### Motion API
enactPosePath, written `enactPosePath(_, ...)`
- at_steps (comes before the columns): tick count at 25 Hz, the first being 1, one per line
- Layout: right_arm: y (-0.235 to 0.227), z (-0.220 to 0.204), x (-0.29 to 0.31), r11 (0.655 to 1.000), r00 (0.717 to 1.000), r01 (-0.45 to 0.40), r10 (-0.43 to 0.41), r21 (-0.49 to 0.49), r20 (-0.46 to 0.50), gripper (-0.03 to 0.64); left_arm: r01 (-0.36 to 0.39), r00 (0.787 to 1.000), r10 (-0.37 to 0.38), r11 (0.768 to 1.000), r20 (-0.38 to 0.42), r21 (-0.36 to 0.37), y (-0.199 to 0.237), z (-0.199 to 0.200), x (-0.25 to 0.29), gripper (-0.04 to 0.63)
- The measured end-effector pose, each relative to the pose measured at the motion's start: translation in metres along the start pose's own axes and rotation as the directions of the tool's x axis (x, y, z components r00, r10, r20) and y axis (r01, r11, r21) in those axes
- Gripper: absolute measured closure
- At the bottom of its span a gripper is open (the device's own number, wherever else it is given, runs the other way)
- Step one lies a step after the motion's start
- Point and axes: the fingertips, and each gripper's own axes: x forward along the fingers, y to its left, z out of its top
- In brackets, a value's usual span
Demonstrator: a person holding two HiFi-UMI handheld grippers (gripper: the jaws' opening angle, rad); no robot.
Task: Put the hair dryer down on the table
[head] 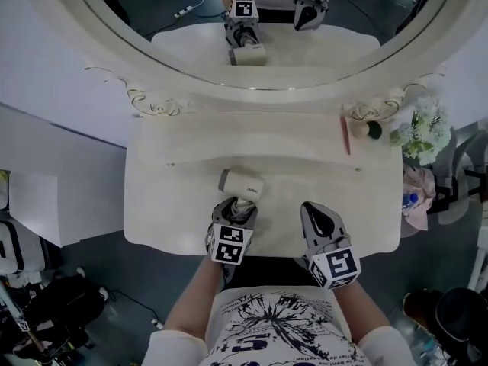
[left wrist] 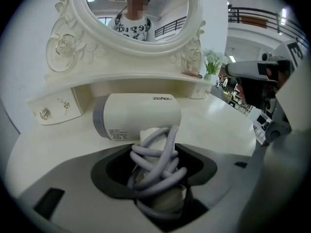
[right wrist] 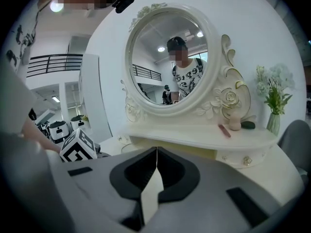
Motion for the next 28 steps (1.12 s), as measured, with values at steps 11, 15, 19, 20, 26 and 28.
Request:
enactPosePath(11,0.009,0.006,-0.007,1.0,1.0,0.002,-0.002,-0.002,0.006,0.597,0.028,0.997,-0.028,1.0,0.067,-0.002,-0.005,0.008,-0.007,0.307)
enactPosePath(15,0.019,0.011,-0.012,1.0,1.0,-0.01,0.01,-0.017,0.016,0.598,0.018,0.98,-0.022,1.0,0.199,0.022,-0.011,0.032,-0.037,0.296)
enactPosePath(19,0.032,0.019,-0.019,0.999,0.999,-0.031,0.033,-0.039,0.04,0.598,0.058,0.931,-0.076,0.996,0.356,0.06,-0.027,0.074,-0.087,0.298)
enactPosePath(20,0.034,0.022,-0.021,0.999,0.998,-0.03,0.032,-0.043,0.05,0.597,0.074,0.917,-0.086,0.996,0.389,0.046,-0.029,0.084,-0.099,0.301)
enactPosePath(26,0.045,0.047,-0.035,0.999,0.993,-0.011,0.016,-0.04,0.121,0.598,0.04,0.86,-0.049,0.999,0.508,0.028,-0.025,0.119,-0.15,0.52)
enactPosePath(28,0.048,0.057,-0.041,0.999,0.989,-0.004,0.009,-0.04,0.146,0.598,0.037,0.844,-0.053,0.998,0.533,0.041,-0.028,0.126,-0.164,0.551)
